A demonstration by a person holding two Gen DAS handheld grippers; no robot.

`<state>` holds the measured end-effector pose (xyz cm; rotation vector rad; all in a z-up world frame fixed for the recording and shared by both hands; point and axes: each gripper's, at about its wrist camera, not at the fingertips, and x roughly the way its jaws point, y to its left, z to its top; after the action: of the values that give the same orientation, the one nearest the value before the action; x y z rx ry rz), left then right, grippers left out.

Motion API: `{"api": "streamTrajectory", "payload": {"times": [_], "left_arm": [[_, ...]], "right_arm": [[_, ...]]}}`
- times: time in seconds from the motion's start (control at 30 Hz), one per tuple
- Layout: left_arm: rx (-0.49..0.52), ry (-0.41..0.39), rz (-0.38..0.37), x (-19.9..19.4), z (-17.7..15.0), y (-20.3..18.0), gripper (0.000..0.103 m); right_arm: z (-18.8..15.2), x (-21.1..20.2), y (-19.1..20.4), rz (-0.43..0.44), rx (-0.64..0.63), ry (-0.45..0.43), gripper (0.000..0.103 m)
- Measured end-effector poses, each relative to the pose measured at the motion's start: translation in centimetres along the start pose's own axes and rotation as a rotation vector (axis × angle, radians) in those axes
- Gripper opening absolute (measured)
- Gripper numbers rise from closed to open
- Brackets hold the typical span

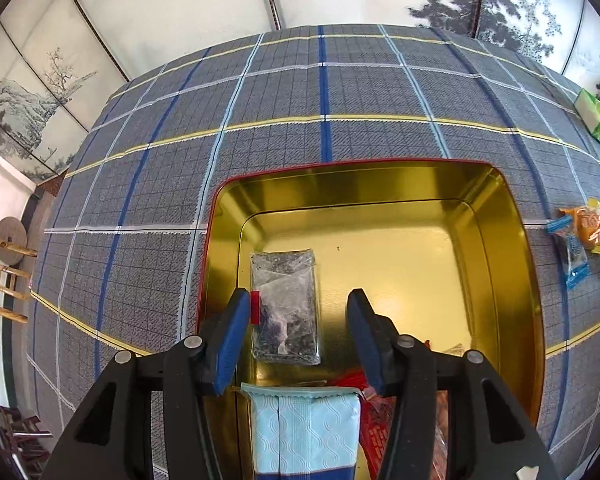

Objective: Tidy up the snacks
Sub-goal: 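Carry the pink-and-white packet into the gold tin and open the right tool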

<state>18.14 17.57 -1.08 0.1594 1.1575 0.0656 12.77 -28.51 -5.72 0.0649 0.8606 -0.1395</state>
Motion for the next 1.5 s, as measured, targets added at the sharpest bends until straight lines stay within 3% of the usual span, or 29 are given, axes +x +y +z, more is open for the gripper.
{"api": "streamTrajectory", "payload": {"times": [0.13, 0.33, 0.57, 0.67, 0.9, 1.0, 1.23, 1.5], "left_arm": [[-0.013, -0.038, -0.025, -1.8, -0.3, 0.1, 0.048], [-0.056, -0.112, 0.000, -4.9, -1.7, 0.6, 0.050], [-0.110, -0.097, -0.017, -6.1, -4.3, 1.3, 0.051], [-0.135, -0.102, -0.037, -6.7, -5.6, 1.3, 0.056], [-0.126, -0.125, -0.004, -7.4, -7.2, 1.2, 0.063], [-0.135, -0.131, 0.008, -7.4, -7.7, 1.6, 0.071], [-0.166, -0.110, -0.008, -7.0, -8.6, 2.8, 0.074], [-0.219, -0.116, 0.015, -7.8, -9.6, 4.9, 0.074]], "right_arm": [[0.0, 0.0, 0.0, 0.002, 0.002, 0.000, 0.029], [0.0, 0.0, 0.2, 0.000, -0.001, 0.000, 0.029], [0.2, 0.0, -0.1, -0.006, -0.017, 0.018, 0.029], [0.4, 0.1, -0.2, -0.019, -0.010, 0.030, 0.028], [1.0, -0.1, 0.9, -0.061, -0.002, 0.048, 0.025], [1.7, -1.4, 2.1, -0.056, -0.002, 0.014, 0.025], [3.6, -4.9, 8.9, 0.095, -0.093, -0.043, 0.025], [4.6, -6.6, 22.0, 0.369, -0.238, -0.034, 0.025]]}}
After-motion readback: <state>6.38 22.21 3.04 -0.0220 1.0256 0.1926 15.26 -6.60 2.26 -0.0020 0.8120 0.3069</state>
